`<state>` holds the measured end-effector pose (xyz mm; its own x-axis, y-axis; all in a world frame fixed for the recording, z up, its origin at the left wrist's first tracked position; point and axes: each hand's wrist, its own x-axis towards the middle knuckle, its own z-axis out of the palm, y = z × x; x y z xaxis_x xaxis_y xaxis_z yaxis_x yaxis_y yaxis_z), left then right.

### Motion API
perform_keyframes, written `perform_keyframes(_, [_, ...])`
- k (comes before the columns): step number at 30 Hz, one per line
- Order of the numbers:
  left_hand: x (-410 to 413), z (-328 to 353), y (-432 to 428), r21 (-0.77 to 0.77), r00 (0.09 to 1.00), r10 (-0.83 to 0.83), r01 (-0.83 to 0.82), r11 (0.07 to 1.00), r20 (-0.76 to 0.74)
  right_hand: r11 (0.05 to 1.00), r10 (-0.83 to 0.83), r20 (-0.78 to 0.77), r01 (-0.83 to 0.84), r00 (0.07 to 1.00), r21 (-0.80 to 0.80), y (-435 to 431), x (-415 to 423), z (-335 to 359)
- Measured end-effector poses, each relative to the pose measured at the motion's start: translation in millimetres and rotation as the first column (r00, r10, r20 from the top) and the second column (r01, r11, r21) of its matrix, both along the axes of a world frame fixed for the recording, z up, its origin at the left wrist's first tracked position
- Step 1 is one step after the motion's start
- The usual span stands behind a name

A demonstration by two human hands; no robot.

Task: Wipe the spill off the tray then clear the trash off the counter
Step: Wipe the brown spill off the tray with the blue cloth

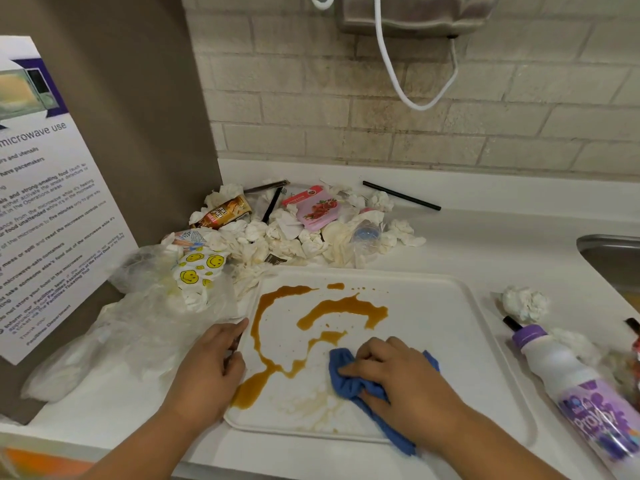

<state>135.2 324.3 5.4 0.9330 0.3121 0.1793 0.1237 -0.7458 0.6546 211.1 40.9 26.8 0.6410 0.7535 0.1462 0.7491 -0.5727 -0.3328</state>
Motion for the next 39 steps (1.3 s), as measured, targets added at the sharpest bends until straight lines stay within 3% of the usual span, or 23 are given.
perform_keyframes(6, [1, -2, 1, -0.001, 1.000, 0.002, -0.002, 1.000, 0.004, 0.992, -0.128, -0.036, 0.129, 0.991, 0.017, -30, 39, 5])
perform_keyframes(8, [1, -1, 0, 0.006, 1.000, 0.002, -0.002, 1.000, 0.004, 0.998, -0.054, 0.034, 0.053, 0.998, 0.029, -16, 32, 6])
perform_keyframes(12, [1, 0, -1, 0.015, 1.000, 0.004, -0.004, 1.000, -0.003, 0.967, 0.256, -0.011, -0.256, 0.967, -0.007, 22, 4, 3])
perform_keyframes(18, [1, -1, -1, 0.011, 1.000, 0.007, -0.007, 1.000, -0.004, 0.974, 0.215, -0.227, -0.226, 0.950, -0.023, -7, 35, 14])
perform_keyframes(21, [2, -2, -1, 0.019, 1.000, 0.011, -0.011, 1.000, -0.007, 0.975, 0.220, -0.208, -0.224, 0.953, 0.004, -2, 31, 13])
perform_keyframes(28, [1, -4, 3, 0.061, 1.000, -0.013, 0.014, 0.998, -0.017, 0.899, 0.430, -0.052, -0.432, 0.901, -0.067, 72, -3, 12])
perform_keyframes(33, [2, -5, 2, 0.045, 1.000, -0.006, 0.005, 0.999, 0.006, 0.875, 0.433, -0.250, -0.470, 0.866, -0.113, 46, 6, 26])
perform_keyframes(36, [2, -5, 2, 0.035, 1.000, 0.003, -0.003, 0.999, 0.008, 0.899, 0.290, -0.434, -0.399, 0.853, -0.182, 15, 19, 38])
perform_keyframes(39, [2, -5, 0, 0.028, 1.000, 0.008, -0.009, 1.000, 0.012, 0.915, 0.214, -0.461, -0.342, 0.861, -0.214, 0, 20, 39])
